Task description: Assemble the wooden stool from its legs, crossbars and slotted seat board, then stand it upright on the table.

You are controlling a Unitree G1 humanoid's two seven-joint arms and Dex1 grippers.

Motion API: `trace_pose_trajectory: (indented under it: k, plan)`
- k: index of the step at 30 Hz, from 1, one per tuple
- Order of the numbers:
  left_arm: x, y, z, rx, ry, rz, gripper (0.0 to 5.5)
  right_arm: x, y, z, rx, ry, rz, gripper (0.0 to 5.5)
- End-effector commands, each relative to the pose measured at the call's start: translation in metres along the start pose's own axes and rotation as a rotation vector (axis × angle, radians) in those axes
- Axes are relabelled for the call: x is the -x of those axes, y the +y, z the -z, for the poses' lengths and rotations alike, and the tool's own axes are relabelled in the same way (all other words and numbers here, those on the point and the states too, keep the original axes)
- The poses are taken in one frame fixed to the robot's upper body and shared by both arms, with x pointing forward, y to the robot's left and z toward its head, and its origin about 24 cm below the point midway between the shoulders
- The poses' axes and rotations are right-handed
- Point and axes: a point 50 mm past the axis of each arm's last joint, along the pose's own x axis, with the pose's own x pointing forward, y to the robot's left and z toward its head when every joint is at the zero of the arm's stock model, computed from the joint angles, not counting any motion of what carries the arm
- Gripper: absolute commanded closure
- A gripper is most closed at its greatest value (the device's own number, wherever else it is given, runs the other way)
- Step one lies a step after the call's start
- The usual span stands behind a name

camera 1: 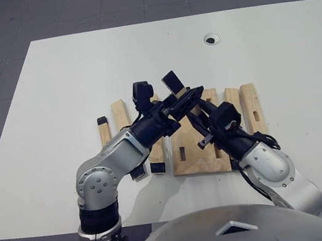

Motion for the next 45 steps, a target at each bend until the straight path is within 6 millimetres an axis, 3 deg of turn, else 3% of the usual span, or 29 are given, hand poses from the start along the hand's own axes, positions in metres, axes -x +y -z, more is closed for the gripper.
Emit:
trace_pose_trajectory:
  k: [1,11,23,24,31,40,45]
  plan:
    - [0.003,0.001,0.001,0.006,0.009,-0.015,3.37,-0.001,0.001,0.0,-0.001,0.006,-0.004,4.21]
    - [0.003,-0.002,-0.002,0.01,-0.011,-0.001,4.96,-0.001,0.002,0.001,-0.008,0.01,-0.004,4.21]
    - [0.003,-0.003,-0.003,-0.004,-0.025,-0.008,5.08,-0.002,0.004,0.002,-0.023,0.012,-0.013,4.21]
    - [0.003,-0.002,-0.003,-0.013,-0.026,-0.013,5.08,-0.002,0.004,0.002,-0.038,0.011,-0.014,3.85]
    - [0.006,-0.002,-0.007,-0.104,-0.039,-0.058,5.08,-0.001,0.003,0.005,-0.056,0.023,-0.017,2.72]
    - [0.018,0.008,-0.031,-0.459,-0.146,-0.314,5.08,0.0,-0.002,0.008,-0.045,0.042,0.023,1.11]
    - [0.036,0.02,-0.042,-0.526,-0.25,-0.54,5.08,0.002,-0.023,0.004,-0.006,0.024,0.116,0.27]
